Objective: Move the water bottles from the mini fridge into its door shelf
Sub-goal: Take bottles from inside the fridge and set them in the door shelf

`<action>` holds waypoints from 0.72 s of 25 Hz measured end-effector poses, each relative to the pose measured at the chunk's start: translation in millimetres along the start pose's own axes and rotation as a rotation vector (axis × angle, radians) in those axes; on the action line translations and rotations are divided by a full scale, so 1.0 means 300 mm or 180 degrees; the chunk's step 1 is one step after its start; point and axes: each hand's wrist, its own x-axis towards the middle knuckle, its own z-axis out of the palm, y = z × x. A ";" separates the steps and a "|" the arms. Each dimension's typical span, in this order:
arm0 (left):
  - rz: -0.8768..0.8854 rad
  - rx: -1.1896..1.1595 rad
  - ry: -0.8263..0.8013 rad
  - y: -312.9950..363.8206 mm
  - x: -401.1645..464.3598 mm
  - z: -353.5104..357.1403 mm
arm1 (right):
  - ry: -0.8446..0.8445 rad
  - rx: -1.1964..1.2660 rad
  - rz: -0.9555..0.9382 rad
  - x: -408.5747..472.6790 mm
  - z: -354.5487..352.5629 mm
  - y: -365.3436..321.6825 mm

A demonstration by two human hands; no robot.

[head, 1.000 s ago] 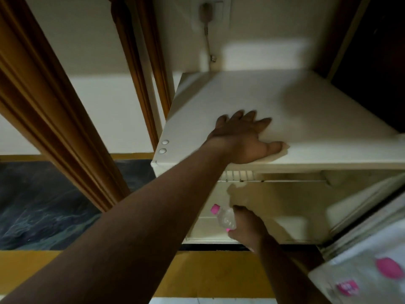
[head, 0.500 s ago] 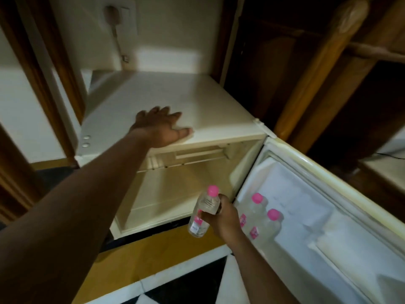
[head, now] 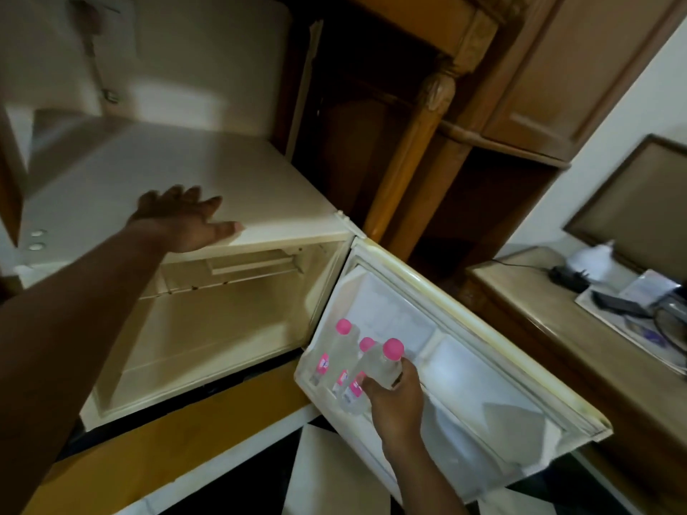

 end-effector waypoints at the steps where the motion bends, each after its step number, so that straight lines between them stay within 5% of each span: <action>1: 0.0006 -0.0016 0.0002 -0.002 -0.002 0.002 | 0.0123 -0.0080 -0.0029 -0.004 -0.004 0.005; 9: -0.0020 -0.0090 -0.0060 -0.003 0.006 0.002 | 0.0579 -0.0645 -0.0221 -0.026 0.088 0.157; 18: -0.0095 -0.0119 -0.0041 -0.010 0.028 0.017 | 0.0303 -0.0103 0.0586 0.098 0.075 0.292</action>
